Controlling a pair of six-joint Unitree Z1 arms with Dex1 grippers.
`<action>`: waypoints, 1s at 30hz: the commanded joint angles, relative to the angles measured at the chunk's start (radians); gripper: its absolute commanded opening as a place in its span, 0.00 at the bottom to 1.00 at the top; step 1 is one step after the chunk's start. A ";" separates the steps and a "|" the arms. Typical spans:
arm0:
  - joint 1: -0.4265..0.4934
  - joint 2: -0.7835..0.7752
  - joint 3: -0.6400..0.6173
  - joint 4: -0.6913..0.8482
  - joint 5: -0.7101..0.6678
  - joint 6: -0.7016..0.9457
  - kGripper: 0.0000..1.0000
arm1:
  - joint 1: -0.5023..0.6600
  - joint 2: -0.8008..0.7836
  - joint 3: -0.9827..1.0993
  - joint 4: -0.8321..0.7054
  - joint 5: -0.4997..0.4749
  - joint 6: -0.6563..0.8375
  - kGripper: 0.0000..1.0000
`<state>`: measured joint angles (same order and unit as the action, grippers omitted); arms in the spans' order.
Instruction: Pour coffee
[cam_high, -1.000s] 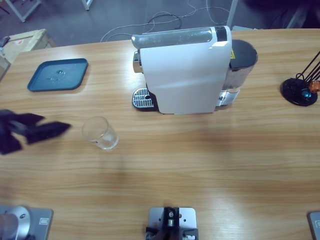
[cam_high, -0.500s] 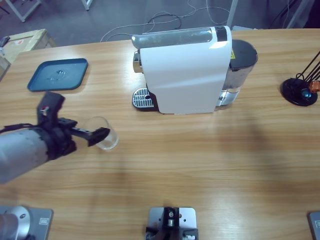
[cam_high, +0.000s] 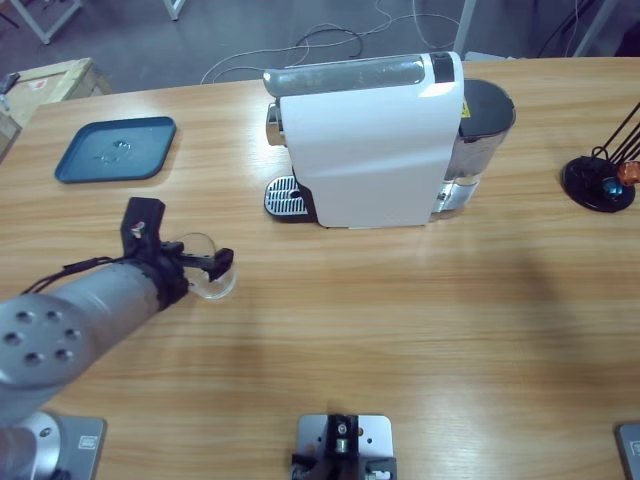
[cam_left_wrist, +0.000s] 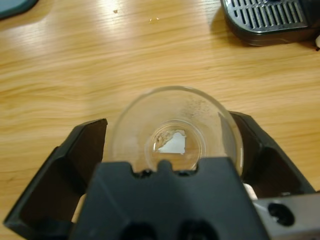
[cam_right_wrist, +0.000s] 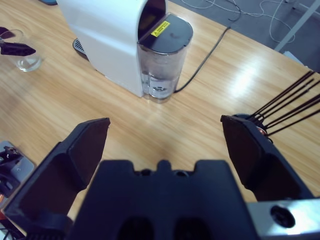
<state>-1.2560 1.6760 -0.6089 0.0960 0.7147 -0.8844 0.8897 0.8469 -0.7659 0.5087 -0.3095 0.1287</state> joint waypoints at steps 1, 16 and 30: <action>-0.053 0.112 0.023 -0.047 0.034 -0.074 0.75 | -0.028 -0.056 0.032 0.054 -0.020 0.024 1.00; 0.032 -0.245 0.048 -0.065 -0.191 0.684 0.00 | -0.029 -0.069 0.030 0.055 -0.022 0.024 1.00; 0.808 0.054 -0.077 -0.306 -1.227 1.659 0.00 | -0.031 0.011 0.034 0.044 -0.022 0.011 1.00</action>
<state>-0.5600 1.4430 -0.5774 -0.1472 -0.3310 0.6143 0.8670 0.8162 -0.7510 0.5507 -0.3150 0.1500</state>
